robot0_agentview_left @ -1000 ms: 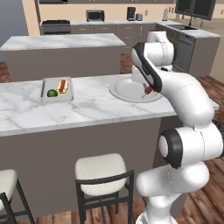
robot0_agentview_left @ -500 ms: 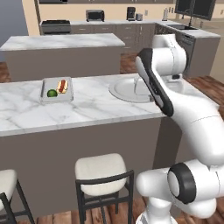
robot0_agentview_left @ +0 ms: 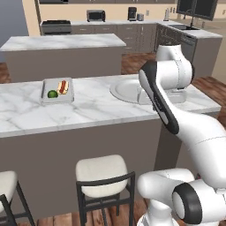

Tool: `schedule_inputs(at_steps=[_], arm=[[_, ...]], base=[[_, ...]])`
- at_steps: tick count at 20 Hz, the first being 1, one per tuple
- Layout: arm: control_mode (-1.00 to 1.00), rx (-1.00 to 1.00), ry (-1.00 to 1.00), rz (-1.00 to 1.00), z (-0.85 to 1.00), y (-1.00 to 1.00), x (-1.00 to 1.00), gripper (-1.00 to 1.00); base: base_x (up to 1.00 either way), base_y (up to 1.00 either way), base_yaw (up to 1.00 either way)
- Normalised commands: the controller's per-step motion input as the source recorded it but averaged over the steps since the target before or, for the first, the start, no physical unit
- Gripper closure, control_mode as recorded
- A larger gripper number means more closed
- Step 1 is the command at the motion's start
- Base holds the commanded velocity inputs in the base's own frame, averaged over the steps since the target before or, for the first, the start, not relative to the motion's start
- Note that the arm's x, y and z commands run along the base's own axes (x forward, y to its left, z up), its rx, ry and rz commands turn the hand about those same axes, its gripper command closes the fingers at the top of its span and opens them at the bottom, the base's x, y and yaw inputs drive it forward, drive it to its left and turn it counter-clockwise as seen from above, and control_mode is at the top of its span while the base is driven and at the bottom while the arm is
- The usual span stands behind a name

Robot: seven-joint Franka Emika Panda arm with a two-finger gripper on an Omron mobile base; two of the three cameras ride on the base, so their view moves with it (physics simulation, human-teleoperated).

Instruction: Place one cooked food and one vegetable from the large plate to each tupperware container.

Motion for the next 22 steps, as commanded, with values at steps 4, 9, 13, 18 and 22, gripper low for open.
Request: schedule_inputs(at_steps=[4, 9, 13, 18, 22], arm=[[-1.00, 0.00, 0.00, 0.00, 0.00, 0.00, 0.00, 1.00], [1.00, 0.00, 0.00, 0.00, -0.01, 0.09, -0.01, 1.00], [1.00, 0.00, 0.00, 0.00, 0.00, 0.00, 0.00, 1.00], [1.00, 0.00, 0.00, 0.00, 0.00, 0.00, 0.00, 1.00], [1.00, 0.00, 0.00, 0.00, 0.00, 0.00, 0.00, 1.00]], base=[[0.00, 0.00, 0.00], [0.00, 0.19, 0.00], [-0.10, 0.80, 0.01], [-0.25, 0.91, 0.00], [-0.35, 1.00, 0.00]])
